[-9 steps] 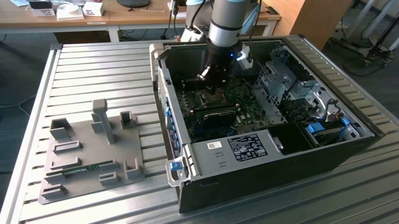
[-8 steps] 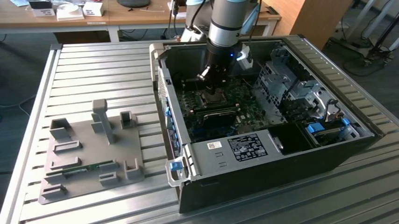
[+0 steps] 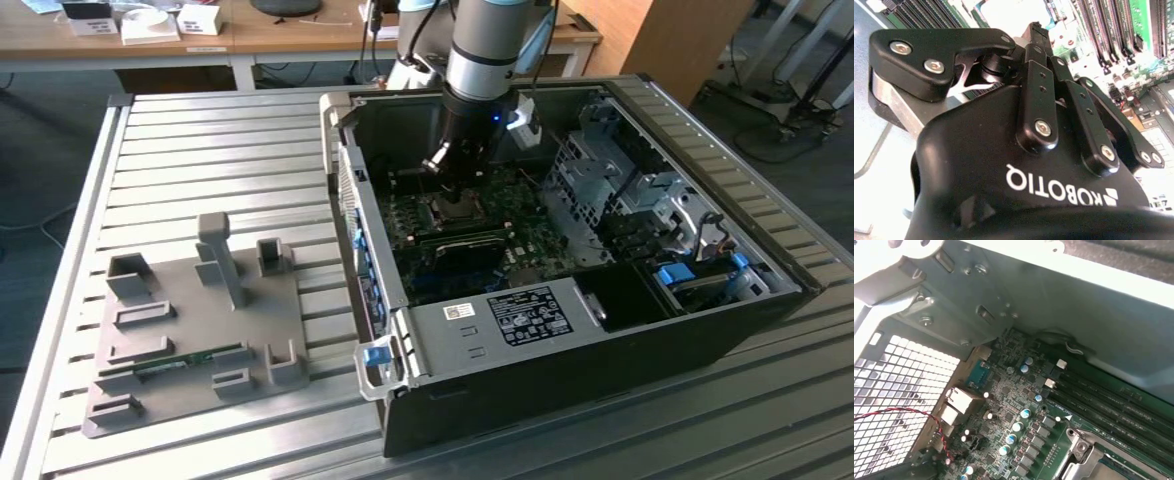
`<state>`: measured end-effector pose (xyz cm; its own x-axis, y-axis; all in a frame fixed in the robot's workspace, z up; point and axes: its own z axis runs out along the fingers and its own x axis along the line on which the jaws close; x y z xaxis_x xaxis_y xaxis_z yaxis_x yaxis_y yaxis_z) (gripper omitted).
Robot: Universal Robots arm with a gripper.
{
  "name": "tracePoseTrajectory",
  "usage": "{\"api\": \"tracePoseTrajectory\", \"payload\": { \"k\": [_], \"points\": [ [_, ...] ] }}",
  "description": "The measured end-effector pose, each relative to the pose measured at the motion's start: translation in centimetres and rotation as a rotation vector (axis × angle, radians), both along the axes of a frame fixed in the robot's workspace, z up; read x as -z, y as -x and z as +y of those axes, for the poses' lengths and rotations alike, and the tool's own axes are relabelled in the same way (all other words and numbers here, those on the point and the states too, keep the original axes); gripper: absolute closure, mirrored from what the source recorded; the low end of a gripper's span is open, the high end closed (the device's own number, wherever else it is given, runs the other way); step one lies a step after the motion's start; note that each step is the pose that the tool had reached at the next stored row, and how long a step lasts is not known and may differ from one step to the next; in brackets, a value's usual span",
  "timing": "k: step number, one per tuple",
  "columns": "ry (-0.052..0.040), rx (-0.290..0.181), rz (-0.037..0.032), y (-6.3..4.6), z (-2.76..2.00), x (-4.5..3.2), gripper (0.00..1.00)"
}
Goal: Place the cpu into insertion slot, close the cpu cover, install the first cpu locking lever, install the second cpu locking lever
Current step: 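Install the first cpu locking lever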
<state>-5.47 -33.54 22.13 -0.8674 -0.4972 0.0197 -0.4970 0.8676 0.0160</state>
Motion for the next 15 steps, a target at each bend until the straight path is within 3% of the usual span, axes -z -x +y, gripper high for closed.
{"api": "tracePoseTrajectory", "payload": {
  "k": [15],
  "points": [
    [0.0000, -0.028, 0.0000, 0.00, 0.00, 0.00, 0.89]
  ]
}}
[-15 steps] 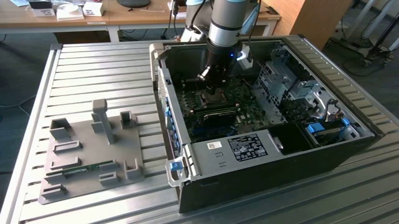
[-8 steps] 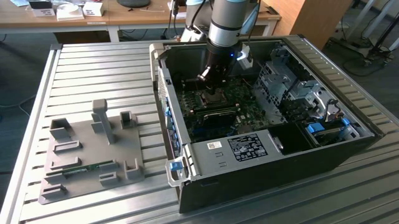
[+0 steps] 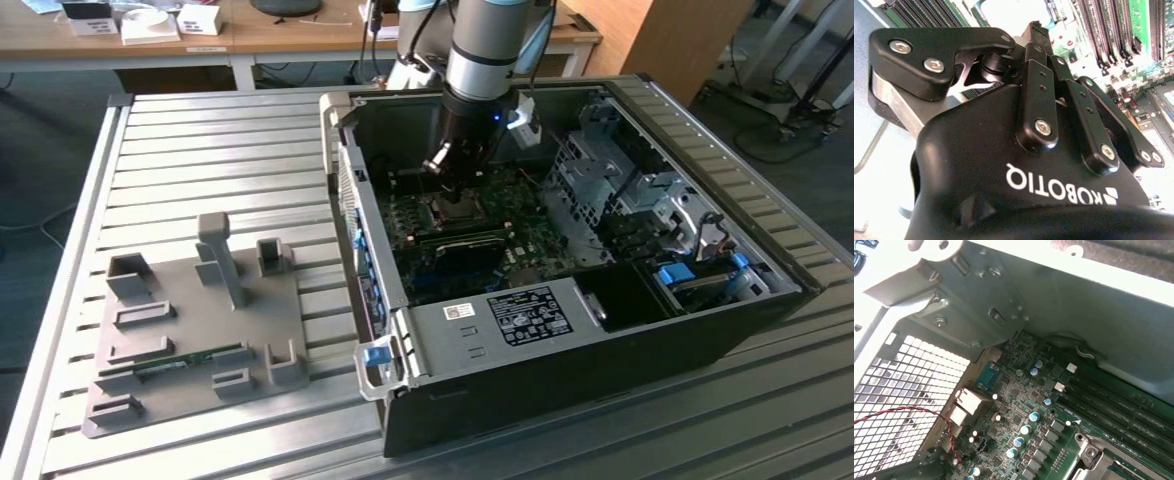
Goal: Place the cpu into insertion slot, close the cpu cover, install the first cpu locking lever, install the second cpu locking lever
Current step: 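Install the first cpu locking lever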
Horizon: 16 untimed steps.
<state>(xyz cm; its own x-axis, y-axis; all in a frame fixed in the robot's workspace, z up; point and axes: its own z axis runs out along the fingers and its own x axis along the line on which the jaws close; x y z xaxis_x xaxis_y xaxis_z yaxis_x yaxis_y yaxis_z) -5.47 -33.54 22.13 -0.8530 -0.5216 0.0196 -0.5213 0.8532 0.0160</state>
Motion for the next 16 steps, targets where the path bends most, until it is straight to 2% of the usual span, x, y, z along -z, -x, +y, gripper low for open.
{"api": "tracePoseTrajectory", "payload": {
  "k": [16],
  "points": [
    [0.0000, -0.030, 0.0000, 0.00, 0.00, 0.01, 0.89]
  ]
}}
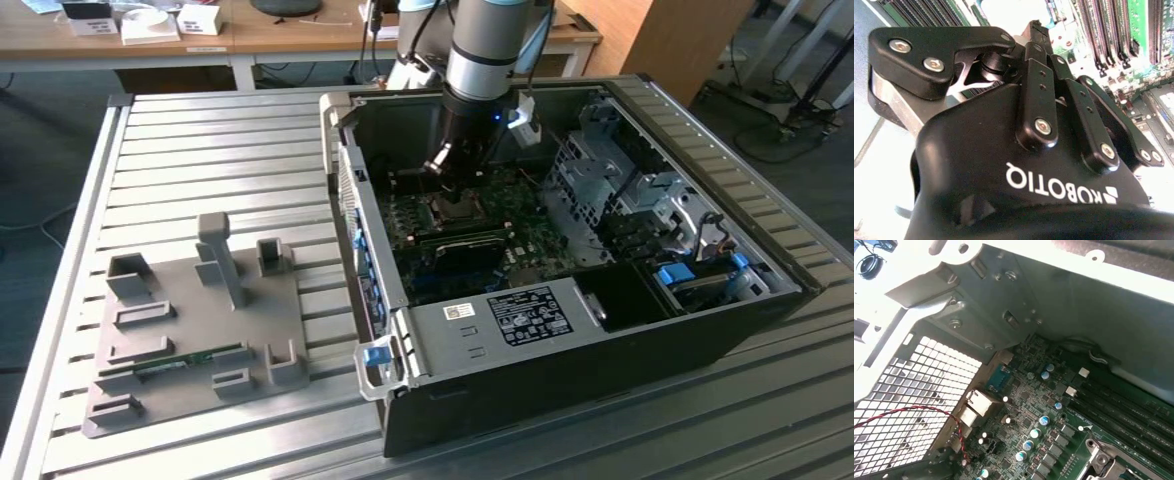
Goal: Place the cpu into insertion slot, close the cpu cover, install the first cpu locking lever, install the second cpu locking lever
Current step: 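Install the first cpu locking lever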
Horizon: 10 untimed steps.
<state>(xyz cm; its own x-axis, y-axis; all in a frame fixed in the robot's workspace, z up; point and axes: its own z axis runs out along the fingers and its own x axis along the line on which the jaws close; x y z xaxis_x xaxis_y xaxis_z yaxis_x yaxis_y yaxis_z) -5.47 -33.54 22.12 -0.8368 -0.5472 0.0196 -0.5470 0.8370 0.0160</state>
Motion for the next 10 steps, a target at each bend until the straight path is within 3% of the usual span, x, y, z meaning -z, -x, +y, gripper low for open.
{"api": "tracePoseTrajectory", "payload": {
  "k": [10],
  "points": [
    [0.0000, -0.019, 0.0000, 0.00, 0.00, 0.00, 0.89]
  ]
}}
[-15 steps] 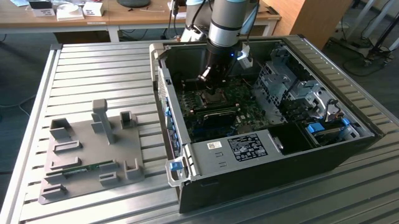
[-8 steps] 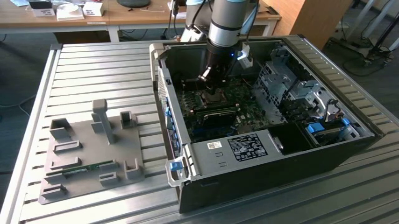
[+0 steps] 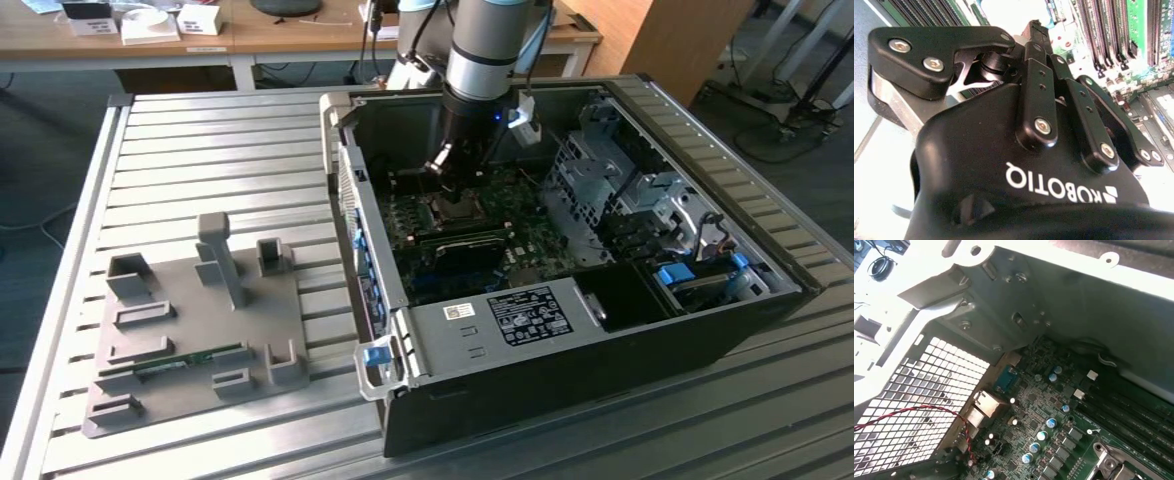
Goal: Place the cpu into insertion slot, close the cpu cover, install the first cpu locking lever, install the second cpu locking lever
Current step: 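Install the first cpu locking lever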
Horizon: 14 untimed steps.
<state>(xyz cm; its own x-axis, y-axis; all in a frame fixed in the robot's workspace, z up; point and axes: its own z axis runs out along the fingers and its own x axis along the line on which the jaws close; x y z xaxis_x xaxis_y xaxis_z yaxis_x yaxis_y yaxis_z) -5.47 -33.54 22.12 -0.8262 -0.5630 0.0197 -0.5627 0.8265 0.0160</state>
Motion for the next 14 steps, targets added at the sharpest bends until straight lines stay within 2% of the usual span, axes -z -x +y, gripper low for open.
{"api": "tracePoseTrajectory", "payload": {
  "k": [14],
  "points": [
    [0.0000, -0.027, 0.0000, 0.00, 0.00, 0.00, 0.89]
  ]
}}
